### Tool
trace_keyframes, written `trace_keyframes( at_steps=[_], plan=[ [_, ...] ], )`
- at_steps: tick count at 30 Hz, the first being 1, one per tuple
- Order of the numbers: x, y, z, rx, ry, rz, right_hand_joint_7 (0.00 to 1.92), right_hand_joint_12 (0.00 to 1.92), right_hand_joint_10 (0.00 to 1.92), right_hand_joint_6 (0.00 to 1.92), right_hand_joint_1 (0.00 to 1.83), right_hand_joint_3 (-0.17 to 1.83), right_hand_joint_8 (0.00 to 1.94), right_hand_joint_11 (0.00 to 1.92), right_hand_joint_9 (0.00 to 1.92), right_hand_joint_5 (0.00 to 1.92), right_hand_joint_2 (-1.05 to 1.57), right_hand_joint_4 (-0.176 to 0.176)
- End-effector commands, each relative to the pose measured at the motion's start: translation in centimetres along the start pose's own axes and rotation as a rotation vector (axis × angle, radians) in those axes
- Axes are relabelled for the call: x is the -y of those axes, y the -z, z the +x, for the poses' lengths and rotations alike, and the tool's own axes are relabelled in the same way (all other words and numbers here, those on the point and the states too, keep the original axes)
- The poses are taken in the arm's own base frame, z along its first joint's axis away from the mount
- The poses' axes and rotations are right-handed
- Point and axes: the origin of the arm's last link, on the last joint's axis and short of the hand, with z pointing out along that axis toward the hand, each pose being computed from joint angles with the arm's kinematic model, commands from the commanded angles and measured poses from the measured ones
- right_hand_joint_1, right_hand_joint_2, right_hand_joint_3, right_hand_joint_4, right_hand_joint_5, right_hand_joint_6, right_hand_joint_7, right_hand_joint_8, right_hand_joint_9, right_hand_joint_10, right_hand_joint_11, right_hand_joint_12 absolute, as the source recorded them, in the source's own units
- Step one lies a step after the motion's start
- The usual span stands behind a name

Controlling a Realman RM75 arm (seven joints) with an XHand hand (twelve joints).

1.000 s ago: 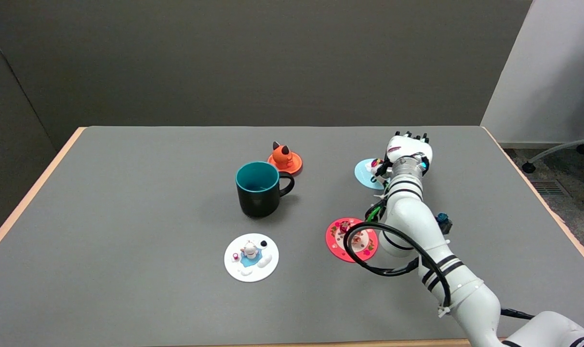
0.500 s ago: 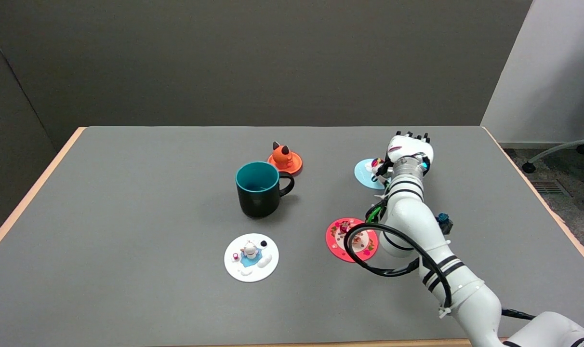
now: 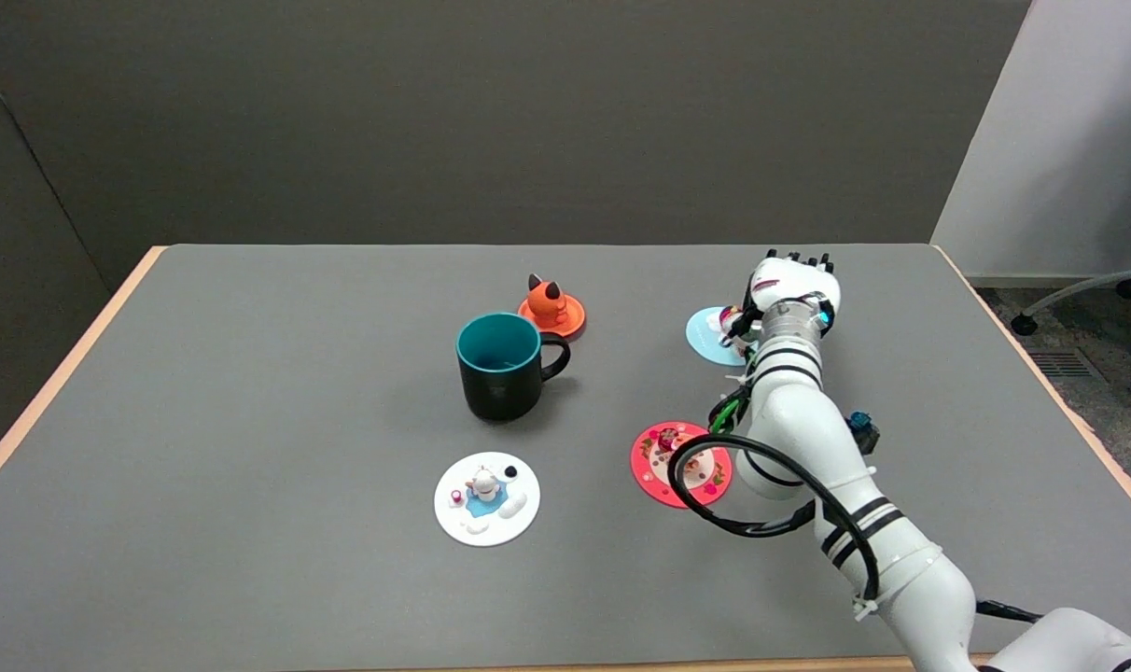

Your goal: Pick up the cup lid with blue sky.

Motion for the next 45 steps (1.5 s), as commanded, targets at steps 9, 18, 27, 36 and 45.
trace_keyframes(
  at_steps=[9,18,27,36,45],
  plan=[
    [0.2,0.0,-0.3,0.024,-0.027,0.018,0.64,0.17,0.38,0.20,0.74,0.76,0.26,0.15,0.43,0.63,0.58,-0.091],
    [1.1,-0.3,-0.1,0.019,-0.017,0.049,0.72,0.17,0.37,0.20,0.74,0.77,0.22,0.15,0.44,0.66,0.58,-0.124],
    [1.2,-1.2,-0.5,0.033,-0.040,0.042,0.76,0.16,0.37,0.22,0.75,0.75,0.26,0.16,0.45,0.71,0.61,-0.116],
    [0.4,-1.9,-1.2,0.063,-0.046,0.030,0.76,0.16,0.38,0.23,0.75,0.74,0.27,0.16,0.45,0.73,0.62,-0.108],
    [-0.1,-2.3,-1.4,0.074,-0.051,0.023,0.77,0.16,0.39,0.24,0.76,0.74,0.28,0.17,0.45,0.73,0.64,-0.105]
  ],
)
